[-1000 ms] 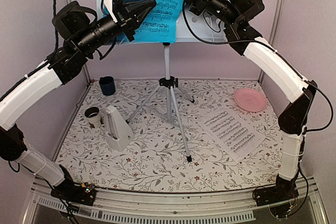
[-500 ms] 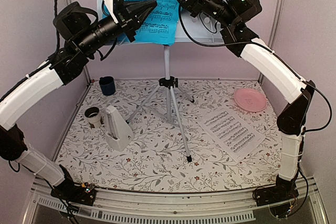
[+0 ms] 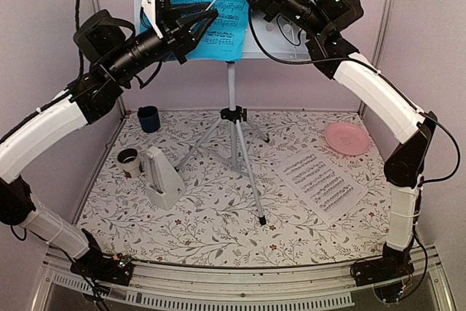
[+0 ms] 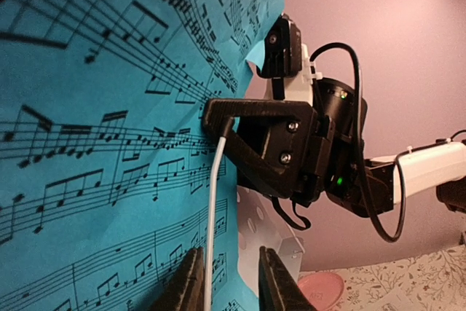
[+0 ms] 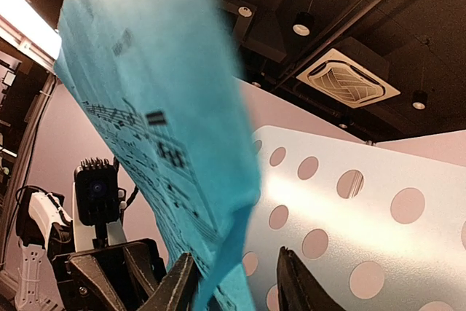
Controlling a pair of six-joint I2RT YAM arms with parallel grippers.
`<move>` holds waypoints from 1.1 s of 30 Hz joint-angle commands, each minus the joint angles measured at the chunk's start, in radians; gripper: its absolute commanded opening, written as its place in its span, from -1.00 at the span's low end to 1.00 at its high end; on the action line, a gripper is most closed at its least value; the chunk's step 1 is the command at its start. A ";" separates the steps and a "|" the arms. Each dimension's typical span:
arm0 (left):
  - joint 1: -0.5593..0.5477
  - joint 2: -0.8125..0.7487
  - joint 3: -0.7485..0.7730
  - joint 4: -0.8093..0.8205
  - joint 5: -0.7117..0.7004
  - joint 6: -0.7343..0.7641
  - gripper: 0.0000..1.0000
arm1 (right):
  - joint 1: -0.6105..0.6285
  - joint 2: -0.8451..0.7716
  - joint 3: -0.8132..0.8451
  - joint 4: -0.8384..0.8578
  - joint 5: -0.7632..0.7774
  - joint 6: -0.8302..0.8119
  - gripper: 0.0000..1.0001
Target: Set up the instrument practice props
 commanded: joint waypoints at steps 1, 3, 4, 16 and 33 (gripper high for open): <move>-0.005 -0.038 -0.034 -0.011 -0.015 -0.008 -0.40 | 0.003 0.016 0.027 0.031 0.036 -0.002 -0.22; -0.011 -0.050 -0.043 -0.016 -0.016 -0.009 -0.31 | 0.003 0.021 0.027 0.038 0.041 0.004 -0.19; -0.015 -0.054 -0.045 -0.018 -0.018 -0.009 -0.26 | 0.003 0.023 0.027 0.040 0.044 0.004 -0.14; -0.074 -0.194 -0.119 -0.068 -0.130 -0.009 -0.12 | 0.003 0.042 0.028 0.061 0.082 0.004 -0.19; -0.080 -0.269 -0.025 -0.233 -0.427 0.146 0.31 | 0.005 0.068 0.027 0.089 0.098 0.006 -0.19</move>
